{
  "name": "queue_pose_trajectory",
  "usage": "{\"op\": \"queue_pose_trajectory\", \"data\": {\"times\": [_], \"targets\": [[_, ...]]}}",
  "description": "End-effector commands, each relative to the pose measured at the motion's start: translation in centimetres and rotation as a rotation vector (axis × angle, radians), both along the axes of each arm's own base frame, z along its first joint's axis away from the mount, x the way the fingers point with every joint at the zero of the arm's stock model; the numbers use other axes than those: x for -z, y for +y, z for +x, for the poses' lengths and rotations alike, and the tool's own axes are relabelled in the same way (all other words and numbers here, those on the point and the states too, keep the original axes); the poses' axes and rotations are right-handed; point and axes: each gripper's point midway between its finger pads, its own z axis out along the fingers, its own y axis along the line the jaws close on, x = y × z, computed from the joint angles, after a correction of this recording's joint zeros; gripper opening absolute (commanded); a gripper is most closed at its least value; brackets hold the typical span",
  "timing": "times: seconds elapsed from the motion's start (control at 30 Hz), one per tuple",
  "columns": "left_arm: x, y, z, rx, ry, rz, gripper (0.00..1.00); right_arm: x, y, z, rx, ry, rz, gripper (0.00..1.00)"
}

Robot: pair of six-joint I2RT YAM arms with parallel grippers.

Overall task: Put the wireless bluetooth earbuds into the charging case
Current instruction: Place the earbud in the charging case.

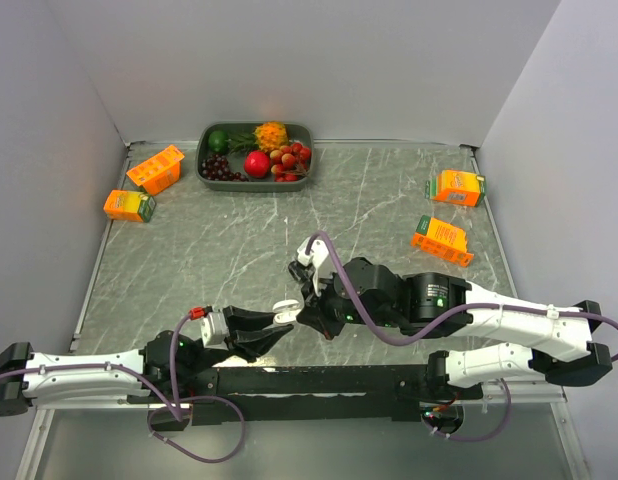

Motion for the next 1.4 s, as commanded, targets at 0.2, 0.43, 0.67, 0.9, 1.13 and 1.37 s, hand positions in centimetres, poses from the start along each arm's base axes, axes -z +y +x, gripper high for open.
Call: {"op": "queue_pose_trajectory", "data": {"times": [0.2, 0.43, 0.67, 0.9, 1.13, 1.37], "targets": [[-3.3, 1.1, 0.1, -0.014, -0.013, -0.096, 0.01, -1.7, -1.4, 0.4, 0.036, -0.031, 0.042, 0.00], [-3.7, 0.9, -0.3, 0.008, -0.025, -0.100, 0.01, -1.0, -0.9, 0.2, 0.023, -0.024, 0.035, 0.00], [-4.0, 0.5, -0.9, 0.043, -0.043, -0.105, 0.01, -1.5, -0.3, 0.6, 0.020, -0.046, 0.026, 0.00], [-4.3, 0.5, -1.0, 0.047, -0.050, -0.110, 0.01, -1.2, -0.4, 0.6, 0.024, -0.043, 0.019, 0.00], [-4.5, 0.3, -1.3, 0.065, -0.055, -0.113, 0.01, -1.0, 0.0, 0.7, 0.019, -0.046, 0.011, 0.00], [-4.4, 0.2, -1.3, 0.066, -0.053, -0.112, 0.01, -1.8, 0.9, 0.9, 0.007, -0.065, 0.015, 0.00]]}}
